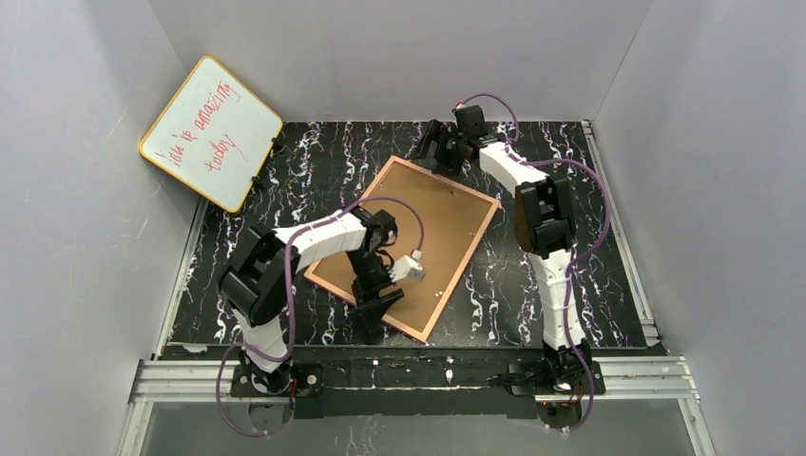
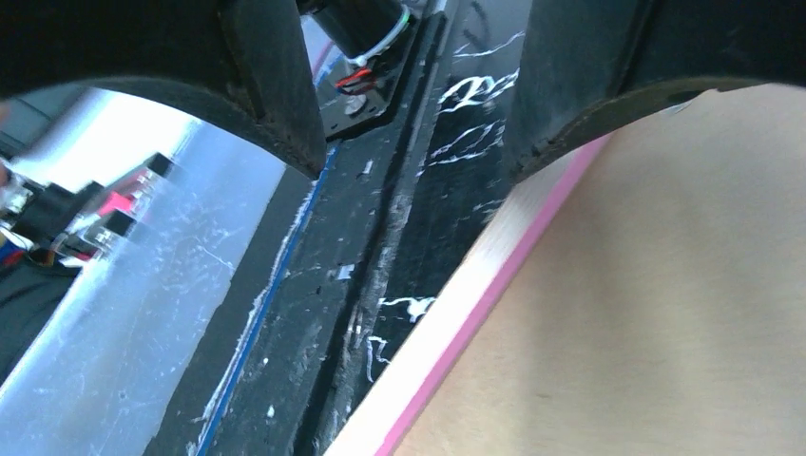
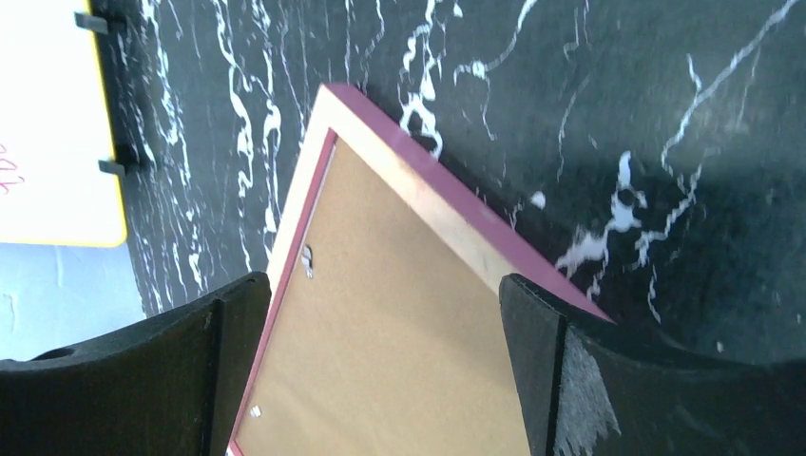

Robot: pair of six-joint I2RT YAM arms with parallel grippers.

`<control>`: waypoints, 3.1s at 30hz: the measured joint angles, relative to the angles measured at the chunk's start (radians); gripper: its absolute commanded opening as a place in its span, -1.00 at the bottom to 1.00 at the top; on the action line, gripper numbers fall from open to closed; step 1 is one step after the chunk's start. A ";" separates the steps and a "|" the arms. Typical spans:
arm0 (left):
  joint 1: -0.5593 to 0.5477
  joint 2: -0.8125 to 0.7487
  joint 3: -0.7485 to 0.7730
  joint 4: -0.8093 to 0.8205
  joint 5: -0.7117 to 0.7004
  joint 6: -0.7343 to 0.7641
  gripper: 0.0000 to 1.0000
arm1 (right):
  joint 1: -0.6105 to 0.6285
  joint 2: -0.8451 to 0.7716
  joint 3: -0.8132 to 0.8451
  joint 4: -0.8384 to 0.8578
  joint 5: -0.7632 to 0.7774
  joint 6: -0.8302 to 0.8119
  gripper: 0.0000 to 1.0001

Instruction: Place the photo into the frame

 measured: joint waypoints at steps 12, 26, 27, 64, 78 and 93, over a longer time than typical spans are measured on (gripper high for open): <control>0.540 -0.051 0.370 -0.023 -0.053 0.121 0.21 | -0.031 -0.342 -0.261 -0.092 0.106 -0.030 0.97; 0.838 0.312 0.379 -0.083 0.021 0.174 -0.25 | 0.356 -0.577 -0.739 0.165 0.103 0.226 0.69; 0.837 0.312 0.372 -0.085 0.028 0.177 -0.25 | 0.391 -0.564 -0.739 0.185 0.101 0.246 0.67; 0.772 0.275 0.084 -0.105 0.211 0.190 -0.43 | 0.568 -0.367 -0.725 0.390 0.140 0.516 0.24; 0.772 0.273 0.080 -0.093 0.210 0.179 -0.43 | 0.563 -0.325 -0.701 0.395 0.158 0.516 0.14; 0.768 0.267 0.078 -0.089 0.206 0.179 -0.44 | 0.546 -0.280 -0.660 0.418 0.148 0.524 0.06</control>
